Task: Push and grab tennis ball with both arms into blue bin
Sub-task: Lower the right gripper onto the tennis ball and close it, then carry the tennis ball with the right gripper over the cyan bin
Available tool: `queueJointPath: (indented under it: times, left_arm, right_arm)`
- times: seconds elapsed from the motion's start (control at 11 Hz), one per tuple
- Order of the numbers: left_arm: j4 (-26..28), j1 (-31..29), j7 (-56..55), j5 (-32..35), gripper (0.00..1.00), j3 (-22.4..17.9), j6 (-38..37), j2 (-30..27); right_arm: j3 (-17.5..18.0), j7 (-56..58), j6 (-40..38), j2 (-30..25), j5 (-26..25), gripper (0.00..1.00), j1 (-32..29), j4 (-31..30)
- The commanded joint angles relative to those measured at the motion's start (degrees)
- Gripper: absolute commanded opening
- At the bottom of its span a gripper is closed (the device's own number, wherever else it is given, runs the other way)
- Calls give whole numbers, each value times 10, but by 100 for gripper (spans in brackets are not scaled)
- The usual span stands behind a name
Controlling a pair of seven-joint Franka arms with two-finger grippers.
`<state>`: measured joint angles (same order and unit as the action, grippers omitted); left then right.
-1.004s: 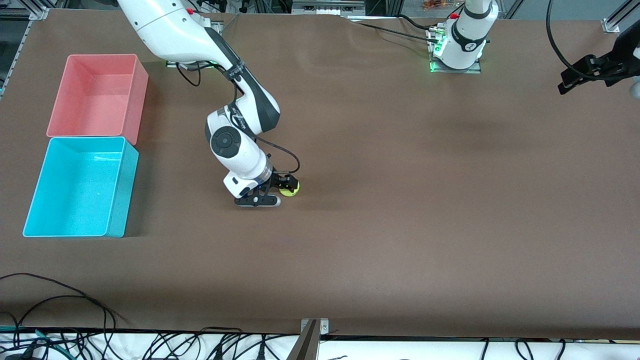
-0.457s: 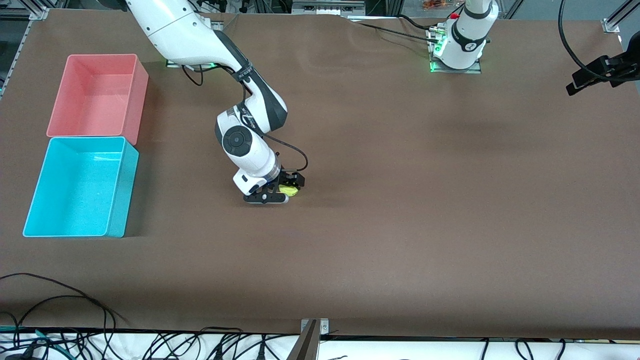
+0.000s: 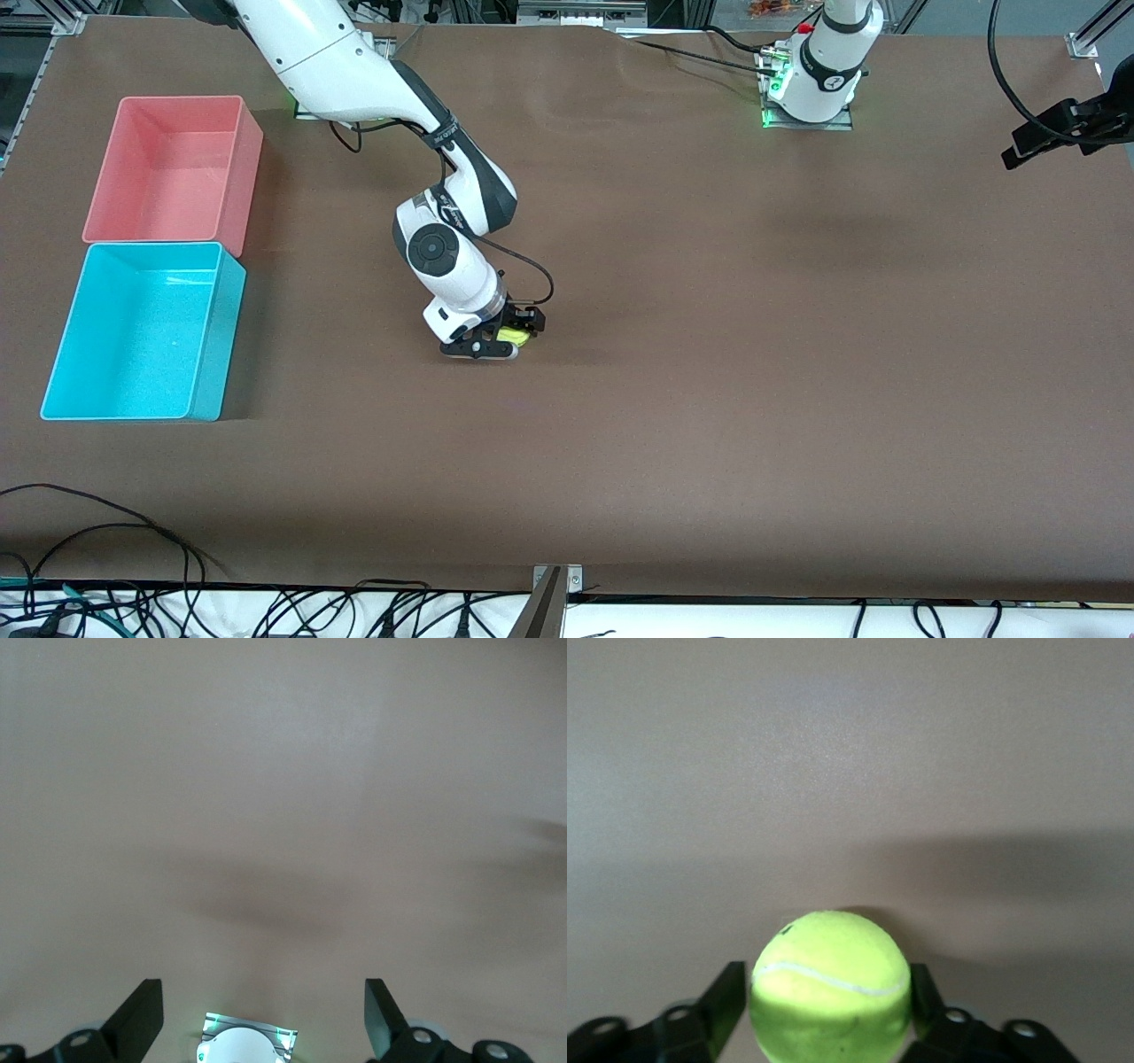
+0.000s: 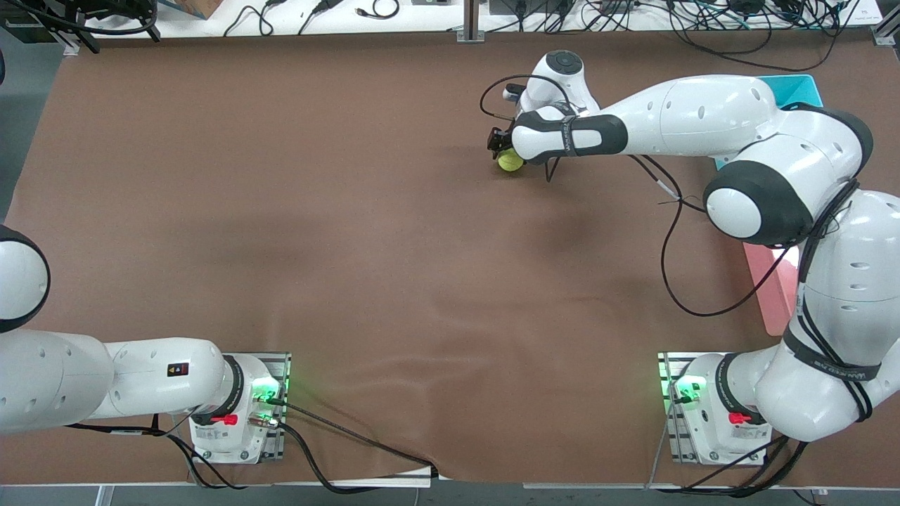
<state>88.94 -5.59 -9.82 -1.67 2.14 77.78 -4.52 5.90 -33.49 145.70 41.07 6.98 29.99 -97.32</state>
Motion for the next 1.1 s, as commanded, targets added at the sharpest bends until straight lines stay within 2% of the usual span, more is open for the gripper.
queueJointPath:
  times: [0.0, 0.09, 0.27, 0.64, 1.0]
  left_arm:
    - [-21, -2, 2, -6, 100, -2, -8, 11]
    - [-21, 0, 2, -7, 100, -2, -8, 11]
    - [-21, 1, 2, -6, 100, -1, -8, 11]
    - [-21, -2, 2, -6, 100, -2, -8, 11]
    - [-21, -4, 3, -5, 100, -3, -8, 11]
  right_arm:
    - [-18, -9, 5, 0, -10, 25, 11, 1]
    - [-26, -10, 4, 0, -33, 15, 16, 1]
    - [-60, -13, -23, -6, -47, 8, 23, 1]
    - [-156, -9, -88, -26, -66, 7, 24, 9]
    - [-216, 5, -132, -49, -65, 1, 20, 21]
